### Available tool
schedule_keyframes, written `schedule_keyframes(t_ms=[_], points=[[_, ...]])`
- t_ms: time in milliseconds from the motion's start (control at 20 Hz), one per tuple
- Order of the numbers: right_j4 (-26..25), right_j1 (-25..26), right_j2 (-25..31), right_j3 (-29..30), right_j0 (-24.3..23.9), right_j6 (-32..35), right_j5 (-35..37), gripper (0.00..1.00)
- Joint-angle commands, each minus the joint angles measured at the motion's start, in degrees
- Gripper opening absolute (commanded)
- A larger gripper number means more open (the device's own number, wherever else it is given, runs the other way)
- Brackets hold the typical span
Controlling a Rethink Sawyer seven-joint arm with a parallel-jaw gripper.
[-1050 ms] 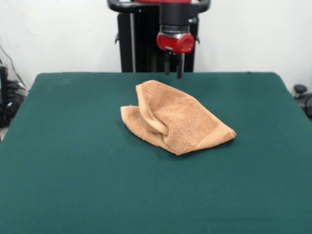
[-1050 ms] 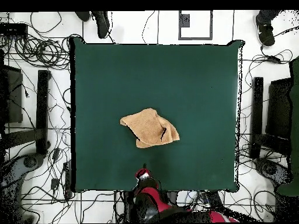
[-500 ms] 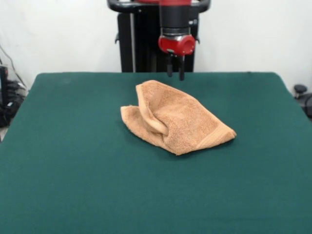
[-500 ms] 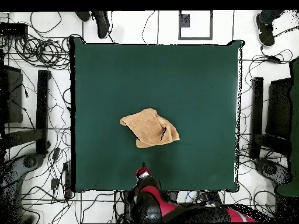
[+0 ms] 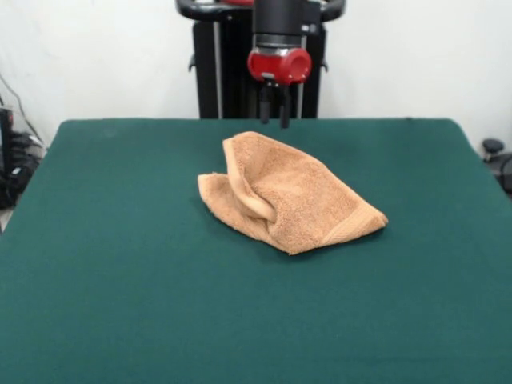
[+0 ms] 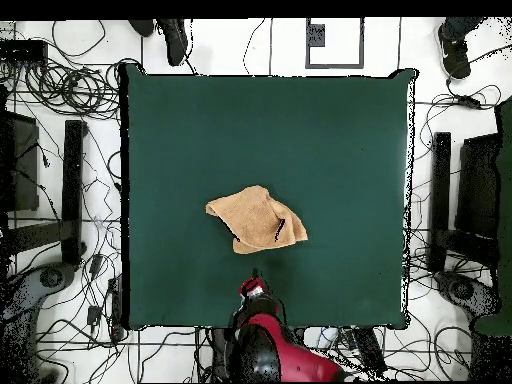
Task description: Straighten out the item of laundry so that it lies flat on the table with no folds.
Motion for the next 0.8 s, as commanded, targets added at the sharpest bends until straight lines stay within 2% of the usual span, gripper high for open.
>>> schedule_keyframes(t_ms=[50,300,550,650,800], points=[[7.0,-0.5,-2.2,-6.8,5.4,9.1,-4.7,1.00],[8.5,-1.6,-3.6,-6.1,7.2,9.9,-4.8,1.00],[7.9,3.5,-3.9,-9.2,7.9,10.4,-8.2,1.00],[6.1,6.6,-3.6,-12.4,6.8,8.8,-8.1,1.00],[-0.5,11.9,-0.7,-18.8,1.8,6.8,-6.4,1.00]])
